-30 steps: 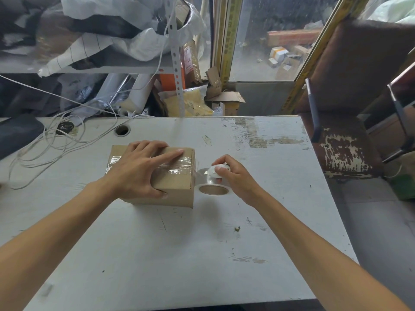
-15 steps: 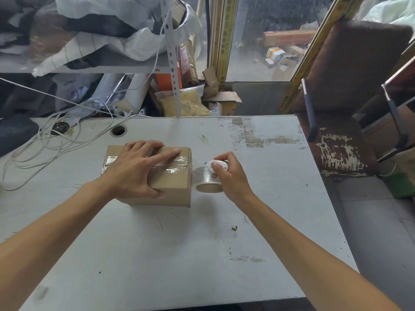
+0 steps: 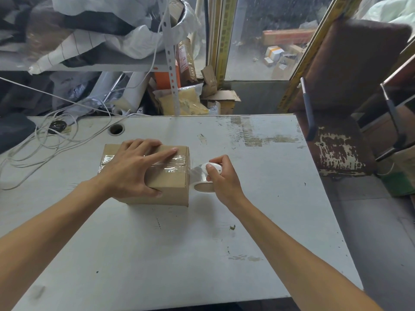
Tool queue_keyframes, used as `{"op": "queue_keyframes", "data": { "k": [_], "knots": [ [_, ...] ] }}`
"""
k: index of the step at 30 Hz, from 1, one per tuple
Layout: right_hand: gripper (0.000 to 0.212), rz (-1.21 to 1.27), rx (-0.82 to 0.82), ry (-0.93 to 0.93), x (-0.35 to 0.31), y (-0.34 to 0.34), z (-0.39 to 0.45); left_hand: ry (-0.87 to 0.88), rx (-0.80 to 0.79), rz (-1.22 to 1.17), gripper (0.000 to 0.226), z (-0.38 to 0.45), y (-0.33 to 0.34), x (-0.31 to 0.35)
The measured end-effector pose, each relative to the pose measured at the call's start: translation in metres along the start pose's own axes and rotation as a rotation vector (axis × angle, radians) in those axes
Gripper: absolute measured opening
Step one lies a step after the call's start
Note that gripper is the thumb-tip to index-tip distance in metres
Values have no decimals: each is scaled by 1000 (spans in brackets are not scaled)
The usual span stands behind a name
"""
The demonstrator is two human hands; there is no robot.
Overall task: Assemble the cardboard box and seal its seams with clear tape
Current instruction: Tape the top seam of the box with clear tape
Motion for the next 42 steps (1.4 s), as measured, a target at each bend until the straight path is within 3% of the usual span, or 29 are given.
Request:
{"op": "queue_keyframes", "data": {
  "k": [10, 16, 26, 31, 35, 42],
  "knots": [
    [4, 31, -89, -10, -1, 2, -1, 0, -4, 3, 107, -1, 0, 0],
    [3, 99, -5, 12, 2, -4, 2, -3, -4, 6, 107, -1, 0, 0],
    [5, -84, -156, -40, 8, 1, 0, -5, -2, 8, 109, 0, 1, -1],
    [5, 165, -15, 55, 7, -7, 2, -1, -5, 14, 109, 0, 1, -1],
    [9, 142, 91, 59, 4, -5, 0, -1, -1, 16, 109, -1, 1, -1],
    [9, 204, -73, 45, -2, 8, -6, 2, 3, 19, 110, -1, 1, -1]
  ]
}}
Point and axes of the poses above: each hand's wrist, its own z-axis towards the middle knuckle, its own y-axis out of the palm, x = y × z, the point moved 8 cm from there along z, towards the middle knuckle, and after that the axes turned 10 degrees about x, right-handed, at the moved point
